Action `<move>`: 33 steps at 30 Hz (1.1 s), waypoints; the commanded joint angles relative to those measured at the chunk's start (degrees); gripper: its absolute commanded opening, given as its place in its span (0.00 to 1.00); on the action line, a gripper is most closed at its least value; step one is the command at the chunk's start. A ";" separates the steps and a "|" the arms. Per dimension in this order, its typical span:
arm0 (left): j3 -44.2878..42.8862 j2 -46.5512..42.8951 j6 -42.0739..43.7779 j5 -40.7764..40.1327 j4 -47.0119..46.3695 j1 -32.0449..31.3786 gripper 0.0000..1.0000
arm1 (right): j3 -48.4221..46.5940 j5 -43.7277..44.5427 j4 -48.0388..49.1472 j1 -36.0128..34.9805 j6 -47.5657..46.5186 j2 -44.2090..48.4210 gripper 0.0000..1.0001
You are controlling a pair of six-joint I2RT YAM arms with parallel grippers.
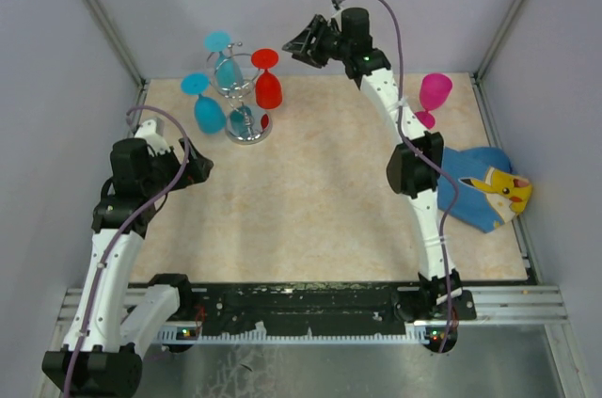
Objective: Take the wine glass off the wine glass rack
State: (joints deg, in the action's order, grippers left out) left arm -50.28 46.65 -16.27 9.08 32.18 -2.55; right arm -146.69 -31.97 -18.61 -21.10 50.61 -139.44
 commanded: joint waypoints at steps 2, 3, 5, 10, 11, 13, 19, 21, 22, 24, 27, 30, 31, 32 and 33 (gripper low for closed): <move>-1.54 -0.16 -0.34 0.89 -0.61 -0.34 1.00 | -1.62 -1.62 1.24 0.20 1.20 -1.05 0.49; -1.45 -0.18 -0.34 0.92 -0.63 -0.32 1.00 | -1.80 -1.83 1.66 0.12 1.51 -1.42 0.49; -1.26 -0.40 -0.32 0.79 -0.76 -0.29 1.00 | -1.92 -2.38 2.60 -0.05 2.28 -2.12 0.49; -0.49 -0.57 -0.17 0.75 -0.99 -0.34 1.00 | -3.29 -2.57 4.01 -1.10 3.53 -4.40 0.49; -0.44 -0.66 -0.03 0.68 -0.92 -0.33 1.00 | -3.33 -2.70 4.78 -1.27 3.90 -4.77 0.49; -0.45 -0.73 0.22 0.37 -0.81 -0.28 1.00 | -3.64 -2.43 5.72 -1.71 4.22 -5.34 0.50; -0.26 -1.26 0.76 -0.07 -0.65 -0.35 1.00 | -4.90 -2.14 8.97 -2.69 5.69 -6.78 0.50; -0.02 -1.26 0.74 -0.04 -0.64 -0.32 1.00 | -4.95 -2.14 9.46 -2.87 5.99 -7.05 0.50; 0.13 -1.30 0.72 0.11 -0.71 -0.35 1.00 | -4.92 -2.14 9.67 -2.95 6.02 -7.08 0.50; 0.21 -1.22 0.63 0.23 -0.88 -0.29 1.00 | -4.98 -2.18 10.32 -3.06 6.35 -7.31 0.50; 0.44 -1.24 0.58 0.41 -0.98 -0.28 1.00 | -5.00 -1.96 11.48 -3.24 6.70 -7.58 0.49; 0.49 -1.45 0.57 0.49 -1.03 -0.34 1.00 | -5.08 -1.75 12.54 -3.30 7.19 -7.90 0.47; 0.61 -1.46 0.54 0.42 -1.07 -0.35 1.00 | -5.16 -1.70 12.84 -3.26 7.28 -7.99 0.46; 0.56 -1.47 0.54 0.47 -1.07 -0.34 1.00 | -5.18 -1.62 13.22 -3.32 7.31 -8.10 0.46; 0.54 -1.43 0.62 0.46 -1.07 -0.34 1.00 | -5.25 -1.42 13.37 -3.28 7.40 -8.19 0.45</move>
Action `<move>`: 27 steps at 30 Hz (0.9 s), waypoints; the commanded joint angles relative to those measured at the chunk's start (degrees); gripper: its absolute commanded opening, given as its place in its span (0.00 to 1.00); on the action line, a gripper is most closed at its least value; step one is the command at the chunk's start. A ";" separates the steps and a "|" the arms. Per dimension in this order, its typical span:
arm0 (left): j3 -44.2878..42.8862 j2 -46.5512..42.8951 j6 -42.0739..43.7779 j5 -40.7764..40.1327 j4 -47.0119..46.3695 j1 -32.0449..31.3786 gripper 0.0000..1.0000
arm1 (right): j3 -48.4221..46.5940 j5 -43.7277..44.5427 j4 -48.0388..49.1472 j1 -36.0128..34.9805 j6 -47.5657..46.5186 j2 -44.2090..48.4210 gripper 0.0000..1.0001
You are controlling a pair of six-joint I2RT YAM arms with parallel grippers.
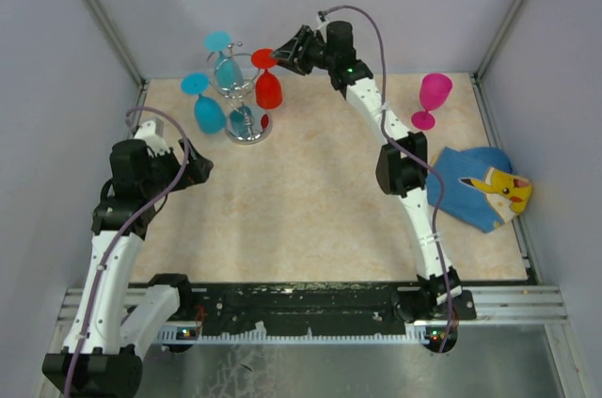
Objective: Take the wine glass off the wine glass rack
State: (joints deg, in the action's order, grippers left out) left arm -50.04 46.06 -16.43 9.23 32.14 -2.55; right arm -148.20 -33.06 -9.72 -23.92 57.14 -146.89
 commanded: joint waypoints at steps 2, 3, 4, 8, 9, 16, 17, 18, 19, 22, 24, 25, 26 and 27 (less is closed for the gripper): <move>0.29 -0.85 0.83 0.26 -1.11 -0.29 1.00 | -3.82 -0.01 4.65 -0.48 0.89 -0.98 0.42; 0.28 -0.88 0.94 0.22 -1.14 -0.29 1.00 | -3.92 0.05 4.74 -0.44 0.87 -1.15 0.40; 0.28 -0.88 0.89 0.19 -1.13 -0.27 1.00 | -4.01 0.03 4.95 -0.43 0.92 -1.31 0.38; 0.38 -0.77 1.04 -0.08 -1.28 -0.35 1.00 | -4.64 -0.25 5.54 -0.42 1.32 -2.18 0.35; 0.32 -0.68 1.05 -0.14 -1.29 -0.32 1.00 | -4.74 -0.21 5.79 -0.42 1.49 -2.37 0.33; 0.20 -0.34 1.22 -0.51 -1.42 -0.28 1.00 | -4.78 -0.75 6.54 -0.27 1.68 -2.62 0.00; 0.16 -0.30 1.24 -0.53 -1.46 -0.33 1.00 | -4.69 -0.90 6.24 -0.18 1.39 -2.48 0.00; 0.01 -0.19 1.16 -0.51 -1.47 -0.31 1.00 | -4.58 -0.99 5.94 -0.10 0.98 -2.33 0.00; -0.08 -0.02 1.19 -0.61 -1.47 -0.35 1.00 | -4.20 -1.04 5.67 -0.03 0.58 -2.06 0.00; -0.93 0.40 1.11 -0.59 -1.47 -0.28 1.00 | -2.26 -1.17 6.29 0.27 0.12 -0.58 0.00; -1.90 0.71 0.99 -0.56 -1.47 -0.29 1.00 | -1.97 -1.36 6.42 0.45 0.16 0.01 0.00; -2.43 0.82 1.00 -0.58 -1.47 -0.30 1.00 | -1.85 -1.39 6.41 0.58 0.20 0.35 0.00; -3.01 1.02 0.91 -0.62 -1.47 -0.27 1.00 | -1.52 -1.39 6.38 0.73 0.26 0.70 0.00; -3.63 1.23 0.88 -0.62 -1.49 -0.31 1.00 | -0.96 -1.44 6.40 0.91 0.31 1.24 0.00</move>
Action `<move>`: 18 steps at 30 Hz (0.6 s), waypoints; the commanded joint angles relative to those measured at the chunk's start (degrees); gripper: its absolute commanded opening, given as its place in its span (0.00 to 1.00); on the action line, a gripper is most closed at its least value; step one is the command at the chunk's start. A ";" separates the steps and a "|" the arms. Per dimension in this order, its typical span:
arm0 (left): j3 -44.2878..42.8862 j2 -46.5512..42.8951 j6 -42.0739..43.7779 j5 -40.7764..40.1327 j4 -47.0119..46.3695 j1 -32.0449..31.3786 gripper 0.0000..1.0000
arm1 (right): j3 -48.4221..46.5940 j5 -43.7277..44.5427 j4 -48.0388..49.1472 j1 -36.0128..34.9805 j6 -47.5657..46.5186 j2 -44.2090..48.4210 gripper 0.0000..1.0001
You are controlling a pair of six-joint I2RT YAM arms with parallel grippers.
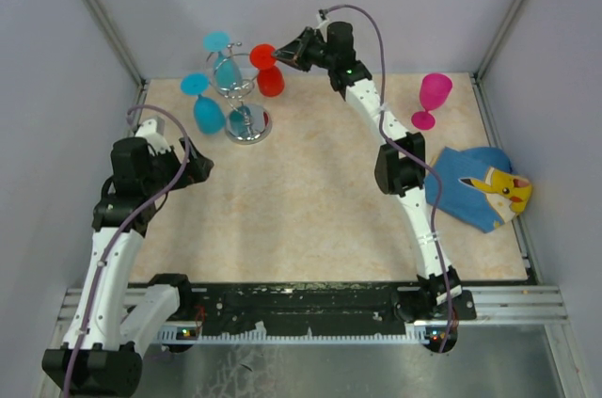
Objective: Take the wine glass off the wine glass rack
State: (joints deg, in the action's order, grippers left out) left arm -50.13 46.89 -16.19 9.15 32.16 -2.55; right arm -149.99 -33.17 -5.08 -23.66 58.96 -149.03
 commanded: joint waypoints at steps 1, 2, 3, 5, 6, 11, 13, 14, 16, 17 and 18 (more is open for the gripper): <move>-4.10 0.62 0.61 -0.65 -1.49 -0.28 1.00 | 1.75 -1.49 2.11 0.83 -1.29 4.01 0.00; -4.82 0.88 0.51 -0.67 -1.45 -0.33 1.00 | 3.00 -1.73 2.73 1.22 -0.98 4.74 0.00; -5.75 1.25 0.48 -0.51 -1.41 -0.30 1.00 | 4.36 -2.05 3.74 1.51 -0.57 5.57 0.00; -7.14 1.91 0.27 -0.40 -1.47 -0.27 1.00 | 6.66 -2.45 4.35 2.05 -0.34 7.02 0.00; -7.93 2.22 0.01 -0.35 -1.63 -0.34 1.00 | 7.67 -2.76 4.38 2.30 -0.48 7.68 0.00; -12.84 5.91 -0.41 -0.11 -3.50 -0.31 1.00 | 16.35 -4.51 9.04 3.62 0.83 13.20 0.00; -15.37 8.47 -0.36 0.30 -4.19 -0.30 1.00 | 19.01 -4.46 10.20 4.14 0.70 15.00 0.00; -16.48 9.88 -0.28 0.38 -4.89 -0.28 1.00 | 20.13 -4.76 10.86 4.50 0.88 15.72 0.00; -19.21 13.07 -0.12 0.79 -6.42 -0.38 1.00 | 22.11 -5.04 11.84 5.00 1.14 17.10 0.00; -20.58 15.31 -0.15 1.07 -7.16 -0.38 1.00 | 23.00 -5.21 12.66 5.29 1.38 17.69 0.00; -22.33 16.34 -0.23 1.21 -7.73 -0.42 1.00 | 23.32 -5.41 12.84 5.36 1.52 17.87 0.00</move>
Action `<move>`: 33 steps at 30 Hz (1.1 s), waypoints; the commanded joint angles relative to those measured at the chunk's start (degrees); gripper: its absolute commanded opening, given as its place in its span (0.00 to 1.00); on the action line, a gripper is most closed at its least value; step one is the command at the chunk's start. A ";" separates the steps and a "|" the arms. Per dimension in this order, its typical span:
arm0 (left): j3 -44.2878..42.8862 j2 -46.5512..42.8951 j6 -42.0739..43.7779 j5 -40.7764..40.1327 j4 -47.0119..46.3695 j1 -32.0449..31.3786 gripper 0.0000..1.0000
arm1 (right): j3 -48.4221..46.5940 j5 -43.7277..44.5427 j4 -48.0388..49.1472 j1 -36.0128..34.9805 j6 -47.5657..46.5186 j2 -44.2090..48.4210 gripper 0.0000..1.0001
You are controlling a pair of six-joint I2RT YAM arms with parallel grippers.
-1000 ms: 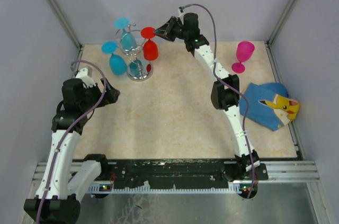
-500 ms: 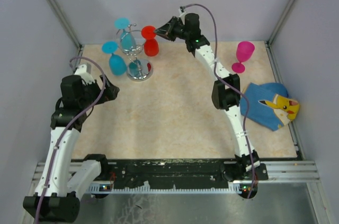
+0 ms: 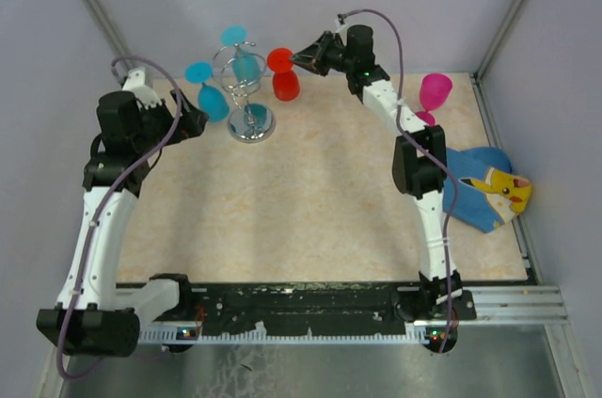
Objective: Take the wine glass off the wine glass rack
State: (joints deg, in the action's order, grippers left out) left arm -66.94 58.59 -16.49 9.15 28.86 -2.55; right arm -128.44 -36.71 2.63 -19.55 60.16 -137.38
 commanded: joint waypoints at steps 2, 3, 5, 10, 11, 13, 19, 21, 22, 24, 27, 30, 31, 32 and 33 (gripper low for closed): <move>-8.81 8.00 -0.53 1.18 -5.65 -0.41 1.00 | 1.86 -2.69 5.69 1.59 1.19 6.25 0.00; -9.92 9.53 -0.84 1.05 -6.75 -0.44 1.00 | 1.91 -2.94 6.18 1.80 1.71 6.25 0.00; -13.00 13.37 -1.35 1.32 -8.14 -0.56 1.00 | 2.10 -3.33 7.56 2.14 2.90 6.29 0.00; -19.94 21.90 -0.18 1.66 -10.35 -2.74 1.00 | 1.93 -4.08 8.27 2.74 4.21 6.21 0.00; -21.15 23.65 0.87 1.36 -11.20 -3.54 1.00 | 2.67 -4.30 8.68 2.94 4.32 6.58 0.00; -23.67 26.84 3.15 0.66 -11.41 -4.99 1.00 | 5.22 -4.82 10.37 3.40 4.56 8.49 0.00; -25.83 31.87 6.19 -1.58 -15.80 -6.89 1.00 | 16.42 -6.59 13.03 6.19 3.00 16.14 0.00; -26.66 33.51 6.74 -3.12 -17.09 -7.22 1.00 | 20.07 -7.43 12.90 6.74 1.36 19.13 0.00; -27.50 34.51 6.97 -3.28 -17.30 -7.40 1.00 | 22.23 -7.80 13.42 6.89 0.45 20.68 0.00; -29.78 37.38 8.11 -4.60 -17.25 -8.26 1.00 | 26.92 -8.78 15.42 7.08 -0.13 23.74 0.00; -34.20 41.16 10.22 -6.67 -16.48 -9.68 1.00 | 33.88 -11.02 19.18 7.13 0.50 28.47 0.00; -36.18 44.28 11.60 -7.54 -17.85 -10.72 1.00 | 40.92 -11.84 21.72 7.21 0.38 32.52 0.00; -36.84 45.37 12.29 -7.42 -18.20 -10.99 1.00 | 42.79 -12.22 21.97 7.29 -0.16 33.89 0.00; -37.96 46.65 12.63 -7.34 -17.80 -11.13 1.00 | 44.58 -12.26 21.55 7.21 -1.05 35.18 0.00; -39.28 47.81 12.70 -7.58 -16.95 -11.23 1.00 | 46.27 -12.02 20.61 7.21 -2.17 36.78 0.00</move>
State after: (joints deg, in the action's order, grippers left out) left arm -101.84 102.96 -6.70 2.98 13.10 -12.86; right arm -86.94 -46.33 19.22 -11.99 61.08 -107.77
